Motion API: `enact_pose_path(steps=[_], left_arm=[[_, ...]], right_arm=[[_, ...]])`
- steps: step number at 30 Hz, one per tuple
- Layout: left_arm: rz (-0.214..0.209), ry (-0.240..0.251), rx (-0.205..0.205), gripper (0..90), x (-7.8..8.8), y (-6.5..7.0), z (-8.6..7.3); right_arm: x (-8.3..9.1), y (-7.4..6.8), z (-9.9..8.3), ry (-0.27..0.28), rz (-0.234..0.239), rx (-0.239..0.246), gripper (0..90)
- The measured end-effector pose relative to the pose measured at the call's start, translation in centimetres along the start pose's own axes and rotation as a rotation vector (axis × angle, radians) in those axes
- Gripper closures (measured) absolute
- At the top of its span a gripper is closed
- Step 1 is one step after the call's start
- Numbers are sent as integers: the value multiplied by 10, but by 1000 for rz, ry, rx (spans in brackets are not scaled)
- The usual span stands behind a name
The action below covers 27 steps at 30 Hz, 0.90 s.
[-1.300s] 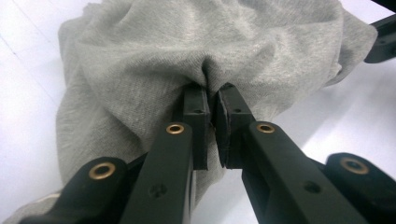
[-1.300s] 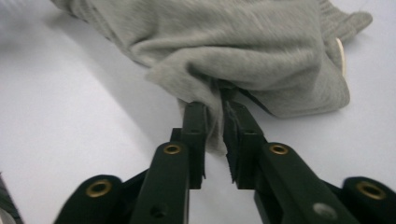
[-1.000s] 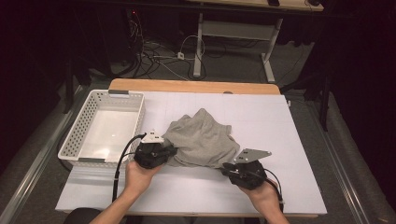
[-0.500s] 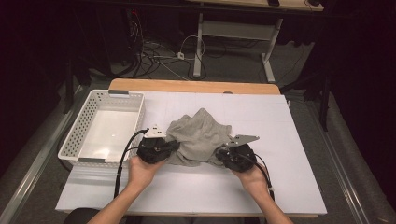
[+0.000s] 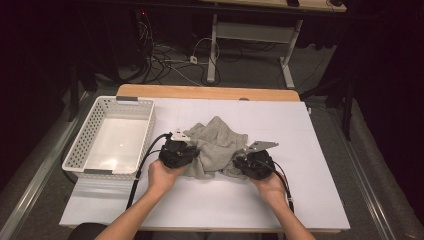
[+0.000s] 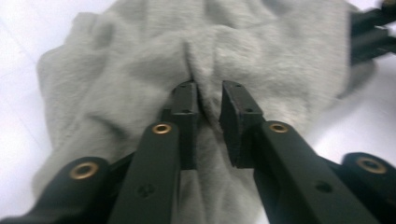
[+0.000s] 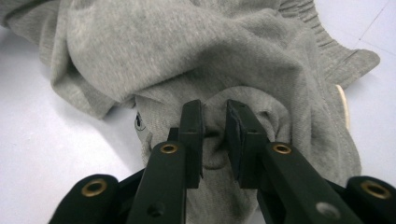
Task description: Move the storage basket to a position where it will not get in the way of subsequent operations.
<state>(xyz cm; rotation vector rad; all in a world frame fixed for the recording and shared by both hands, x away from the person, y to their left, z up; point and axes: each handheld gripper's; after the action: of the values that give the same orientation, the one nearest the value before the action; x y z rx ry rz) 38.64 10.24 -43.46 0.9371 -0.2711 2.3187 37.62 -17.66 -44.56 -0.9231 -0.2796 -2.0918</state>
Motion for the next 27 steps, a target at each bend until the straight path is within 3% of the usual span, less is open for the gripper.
enact_pose_path(steps=[8,12,18,22,27], left_arm=[[-50,32,-60,612,39,18,-12],[-80,26,-70,580,48,28,-24],[-78,-66,-107,521,24,39,-32],[-53,-121,-95,470,2,40,-30],[-36,-146,-91,456,-15,41,-30]], right_arm=[[-1,1,0,0,4,-1,775],[-2,2,0,2,8,-9,775],[-1,3,0,7,18,-20,775],[0,3,0,8,22,-24,774],[0,3,0,5,20,-22,773]])
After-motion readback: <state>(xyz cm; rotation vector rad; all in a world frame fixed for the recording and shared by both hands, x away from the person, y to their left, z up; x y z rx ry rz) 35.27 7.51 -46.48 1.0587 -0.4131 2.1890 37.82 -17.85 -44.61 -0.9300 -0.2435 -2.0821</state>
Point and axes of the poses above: each handheld gripper's, and its own axes: x roughly backward along the jaws, z roughly out of its top, y roughly to its right, and after that the axes turned 9 degrees about z, right-handed
